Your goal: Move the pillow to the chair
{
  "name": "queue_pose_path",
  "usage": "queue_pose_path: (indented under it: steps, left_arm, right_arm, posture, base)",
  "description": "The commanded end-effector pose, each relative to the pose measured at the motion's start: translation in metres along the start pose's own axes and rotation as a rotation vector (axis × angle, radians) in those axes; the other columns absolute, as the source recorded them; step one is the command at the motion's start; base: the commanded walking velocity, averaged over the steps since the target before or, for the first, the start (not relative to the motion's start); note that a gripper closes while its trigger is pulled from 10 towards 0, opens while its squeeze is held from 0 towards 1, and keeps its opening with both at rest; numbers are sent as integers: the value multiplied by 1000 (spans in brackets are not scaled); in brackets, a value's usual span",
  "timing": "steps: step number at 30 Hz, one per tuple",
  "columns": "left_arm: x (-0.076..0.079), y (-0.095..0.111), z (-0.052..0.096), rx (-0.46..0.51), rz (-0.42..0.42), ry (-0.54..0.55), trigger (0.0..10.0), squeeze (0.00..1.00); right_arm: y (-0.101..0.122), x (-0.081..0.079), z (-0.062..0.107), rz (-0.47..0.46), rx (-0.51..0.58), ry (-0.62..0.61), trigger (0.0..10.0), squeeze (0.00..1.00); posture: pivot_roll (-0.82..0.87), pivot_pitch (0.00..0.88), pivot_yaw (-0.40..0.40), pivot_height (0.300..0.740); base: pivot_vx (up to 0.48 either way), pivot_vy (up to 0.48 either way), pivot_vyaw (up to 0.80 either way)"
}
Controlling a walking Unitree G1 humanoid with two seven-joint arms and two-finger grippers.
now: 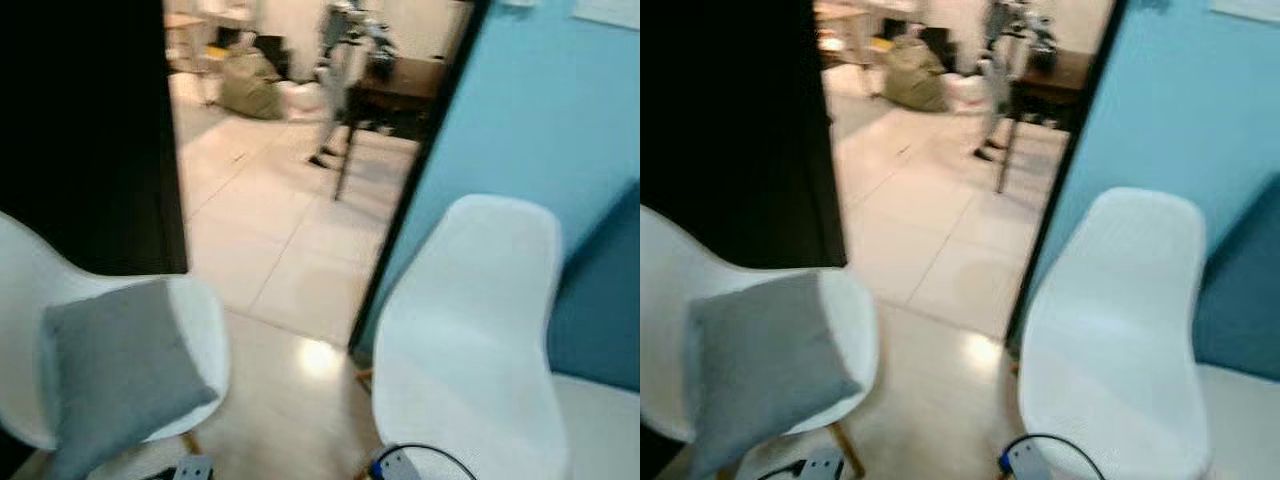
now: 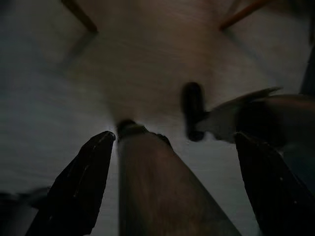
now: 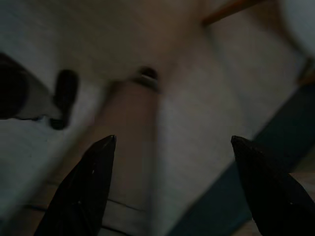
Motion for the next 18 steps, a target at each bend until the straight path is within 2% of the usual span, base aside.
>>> queue_pose_path:
  steps: [1, 5, 9, 18]
  left_arm:
    - [3, 2, -1, -6, -37, -17, 10000, 0]
    - [0, 7, -1, -6, -92, -33, 10000, 0]
    - [-1, 12, -2, 0, -118, -43, 10000, 0]
    - [5, 24, -5, 23, -118, -54, 10000, 0]
  right_arm:
    - [7, 4, 1, -30, 27, -16, 10000, 0]
    - [10, -4, -1, -88, 47, -5, 10000, 0]
    - [5, -11, -2, -97, 37, 6, 10000, 0]
    - [-2, -7, -1, -84, 18, -7, 10000, 0]
  posture:
    - [164, 0, 0, 740]
    - [151, 0, 57, 740]
    - [146, 0, 62, 740]
    - [148, 0, 28, 740]
  base:
    - [0, 0, -738]
    - [0, 0, -738]
    - [0, 0, -739]
    - [0, 0, -738]
Point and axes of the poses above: a point about 5 cm out from each wrist's last joint towards the gripper, its own z axis pointing back from the gripper into the wrist, its own y axis along the axis of the wrist's last joint, x = y × z, the point moved 5 cm from there along -z, pointing out of the wrist towards the gripper, and after that the axes turned 7 degrees about -z, right-handed, at the moved point
